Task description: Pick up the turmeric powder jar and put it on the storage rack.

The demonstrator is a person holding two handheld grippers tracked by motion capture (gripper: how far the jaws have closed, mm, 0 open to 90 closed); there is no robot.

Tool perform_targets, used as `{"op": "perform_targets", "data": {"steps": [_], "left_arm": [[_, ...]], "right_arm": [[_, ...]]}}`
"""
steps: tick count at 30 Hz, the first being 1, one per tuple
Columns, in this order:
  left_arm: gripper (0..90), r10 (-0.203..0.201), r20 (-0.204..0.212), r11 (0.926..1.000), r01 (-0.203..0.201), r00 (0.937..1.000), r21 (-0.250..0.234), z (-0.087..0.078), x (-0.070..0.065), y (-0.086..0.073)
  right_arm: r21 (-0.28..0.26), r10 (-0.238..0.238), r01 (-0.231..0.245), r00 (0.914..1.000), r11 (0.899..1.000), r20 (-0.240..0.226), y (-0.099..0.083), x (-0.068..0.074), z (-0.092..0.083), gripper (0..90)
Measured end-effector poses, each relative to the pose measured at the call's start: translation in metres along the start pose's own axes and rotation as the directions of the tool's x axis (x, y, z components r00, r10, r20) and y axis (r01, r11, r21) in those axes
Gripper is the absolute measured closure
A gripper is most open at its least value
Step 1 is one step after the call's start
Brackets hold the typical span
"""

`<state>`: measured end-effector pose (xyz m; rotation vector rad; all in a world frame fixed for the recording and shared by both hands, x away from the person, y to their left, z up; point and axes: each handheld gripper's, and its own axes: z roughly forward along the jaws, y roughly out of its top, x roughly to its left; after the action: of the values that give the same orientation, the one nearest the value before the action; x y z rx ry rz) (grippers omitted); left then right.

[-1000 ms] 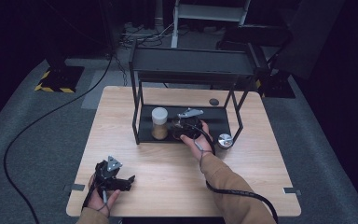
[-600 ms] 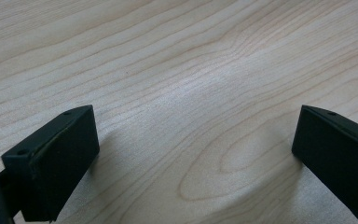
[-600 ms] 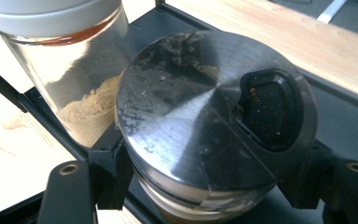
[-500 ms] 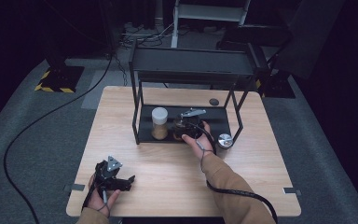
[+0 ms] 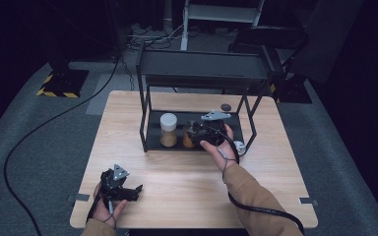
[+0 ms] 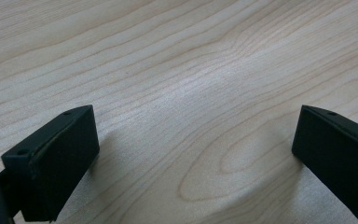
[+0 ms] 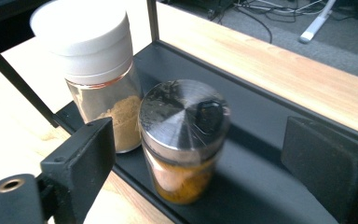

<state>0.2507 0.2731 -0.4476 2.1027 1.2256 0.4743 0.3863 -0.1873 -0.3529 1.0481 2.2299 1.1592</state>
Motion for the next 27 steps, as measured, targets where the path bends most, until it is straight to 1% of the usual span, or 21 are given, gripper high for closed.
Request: {"op": "perform_targets", "data": {"steps": [5, 8, 9, 14, 27], "left_arm": [[0.5, 0.000, 0.000, 1.0000, 0.000, 1.0000, 0.000, 0.000, 0.000, 0.000], [0.5, -0.002, 0.000, 1.0000, 0.002, 1.0000, -0.001, 0.000, 0.000, 0.000], [0.4, 0.000, 0.000, 1.0000, 0.000, 1.0000, 0.000, 0.000, 0.000, 0.000], [0.5, 0.000, -0.001, 1.0000, 0.000, 1.0000, 0.000, 0.000, 0.000, 0.000], [0.5, 0.000, -0.001, 1.0000, 0.000, 1.0000, 0.001, 0.000, 0.000, 0.001]], "right_arm": [[-0.012, -0.006, 0.006, 0.9999, 1.000, 0.010, -0.001, -0.001, -0.020, 10.0], [-0.020, -0.001, 0.001, 0.9998, 1.000, 0.017, -0.003, -0.001, -0.030, 9.8], [-0.027, 0.000, 0.001, 0.9998, 1.000, 0.022, -0.004, -0.002, -0.036, 9.7], [-0.034, -0.004, 0.005, 0.9996, 0.999, 0.027, -0.008, -0.003, -0.053, 9.1], [-0.043, -0.018, 0.021, 0.9985, 0.999, 0.051, -0.024, -0.020, -0.097, 8.5]]}}
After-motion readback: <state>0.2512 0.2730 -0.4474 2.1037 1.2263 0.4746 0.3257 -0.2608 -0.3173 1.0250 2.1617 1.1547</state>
